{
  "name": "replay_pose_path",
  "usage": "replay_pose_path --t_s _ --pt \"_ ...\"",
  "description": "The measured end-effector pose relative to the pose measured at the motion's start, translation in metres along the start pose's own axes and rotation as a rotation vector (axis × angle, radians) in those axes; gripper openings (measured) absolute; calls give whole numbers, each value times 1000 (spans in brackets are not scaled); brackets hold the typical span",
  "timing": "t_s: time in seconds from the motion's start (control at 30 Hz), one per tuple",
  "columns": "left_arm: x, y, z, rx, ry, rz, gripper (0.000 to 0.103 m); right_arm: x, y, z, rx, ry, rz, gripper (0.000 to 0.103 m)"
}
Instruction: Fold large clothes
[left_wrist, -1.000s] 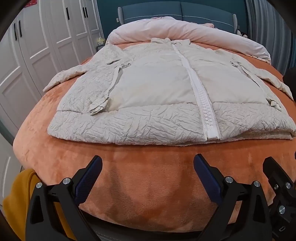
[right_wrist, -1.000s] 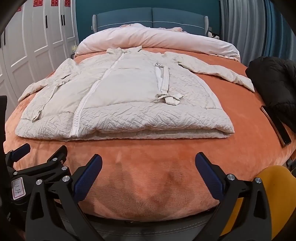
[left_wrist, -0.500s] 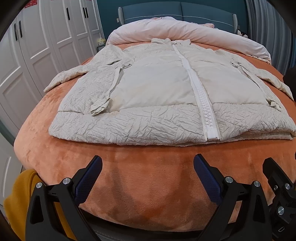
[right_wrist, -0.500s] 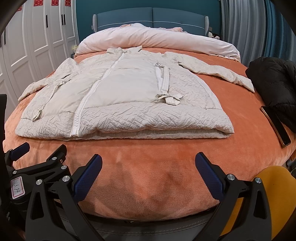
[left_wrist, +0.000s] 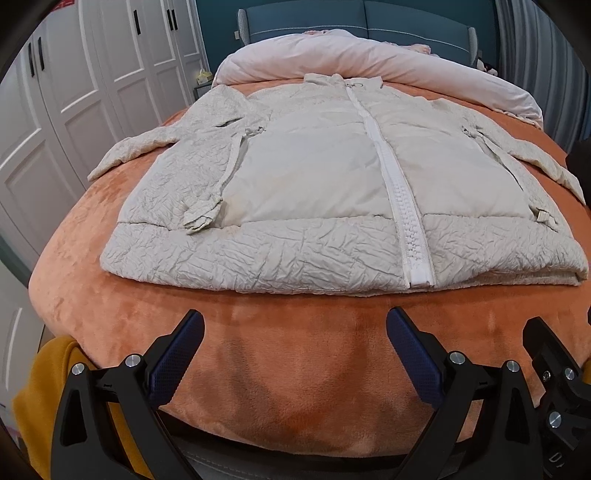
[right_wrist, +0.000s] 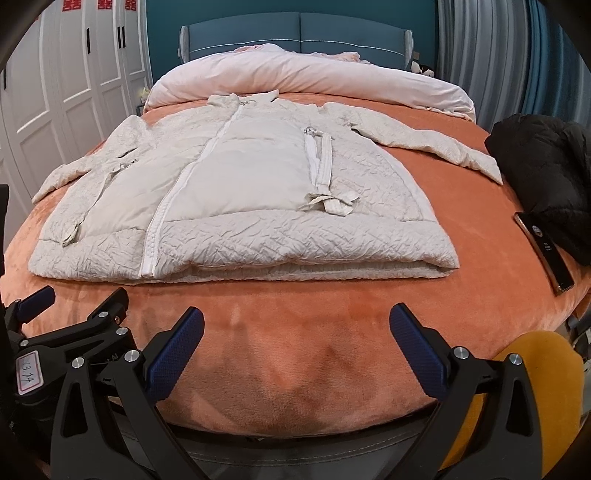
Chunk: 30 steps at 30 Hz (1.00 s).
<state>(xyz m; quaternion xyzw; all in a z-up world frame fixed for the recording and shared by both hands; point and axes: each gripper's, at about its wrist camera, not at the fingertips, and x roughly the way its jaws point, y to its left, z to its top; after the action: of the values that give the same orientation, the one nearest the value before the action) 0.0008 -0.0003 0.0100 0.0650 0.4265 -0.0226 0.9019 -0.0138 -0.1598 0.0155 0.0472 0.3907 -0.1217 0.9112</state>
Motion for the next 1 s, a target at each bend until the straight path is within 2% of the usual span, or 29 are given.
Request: replay_pose_path --t_s 1.0 --pt "-3 -2 0 -4 3 2 96 -1 -3 0 8 3 7 98"
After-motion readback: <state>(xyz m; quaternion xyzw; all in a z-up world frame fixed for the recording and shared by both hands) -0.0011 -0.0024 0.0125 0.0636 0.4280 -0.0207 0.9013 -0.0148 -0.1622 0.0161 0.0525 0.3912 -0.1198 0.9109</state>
